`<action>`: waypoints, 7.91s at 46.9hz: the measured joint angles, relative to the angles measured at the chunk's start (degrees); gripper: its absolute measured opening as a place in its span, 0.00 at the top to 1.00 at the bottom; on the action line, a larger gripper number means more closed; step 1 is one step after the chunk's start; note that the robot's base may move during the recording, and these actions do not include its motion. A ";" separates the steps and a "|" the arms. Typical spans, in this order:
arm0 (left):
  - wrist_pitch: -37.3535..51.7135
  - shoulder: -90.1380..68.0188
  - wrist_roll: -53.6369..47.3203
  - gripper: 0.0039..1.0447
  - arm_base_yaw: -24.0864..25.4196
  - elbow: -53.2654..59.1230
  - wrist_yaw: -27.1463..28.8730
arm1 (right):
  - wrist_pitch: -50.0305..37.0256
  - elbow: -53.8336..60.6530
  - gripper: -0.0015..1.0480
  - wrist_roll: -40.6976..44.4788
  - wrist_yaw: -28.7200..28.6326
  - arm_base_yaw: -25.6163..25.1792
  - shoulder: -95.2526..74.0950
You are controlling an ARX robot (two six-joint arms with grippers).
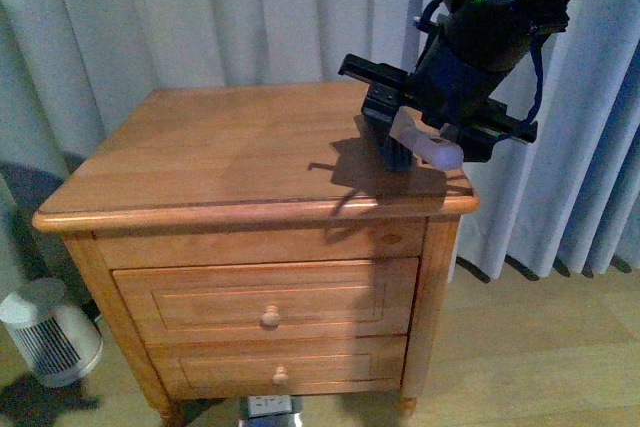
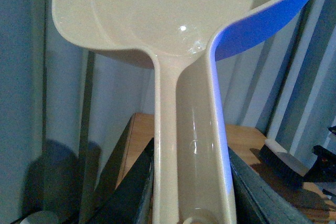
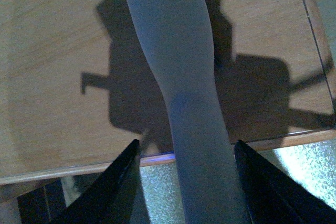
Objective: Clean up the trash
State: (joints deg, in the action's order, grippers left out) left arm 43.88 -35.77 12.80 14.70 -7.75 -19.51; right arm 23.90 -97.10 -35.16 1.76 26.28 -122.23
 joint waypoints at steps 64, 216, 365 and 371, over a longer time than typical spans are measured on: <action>0.00 0.00 0.09 0.73 0.00 0.00 0.00 | -50.38 68.39 0.80 42.93 34.75 -1.73 76.24; -28.92 -49.86 -76.02 0.74 -5.40 -31.26 -6.54 | -51.23 69.79 0.80 45.09 35.30 -2.10 76.81; -46.49 -55.39 -80.72 0.74 -1.92 -37.46 -9.16 | -3.61 -1.38 0.80 24.55 1.92 2.12 -2.36; -46.49 -55.39 -80.72 0.74 -1.92 -37.46 -9.16 | -3.98 -0.13 0.80 24.15 1.05 2.82 -2.36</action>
State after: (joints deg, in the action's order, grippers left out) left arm -2.61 -91.15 -67.92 12.78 -45.21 -28.67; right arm 19.92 -97.23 -11.00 2.81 29.10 -124.60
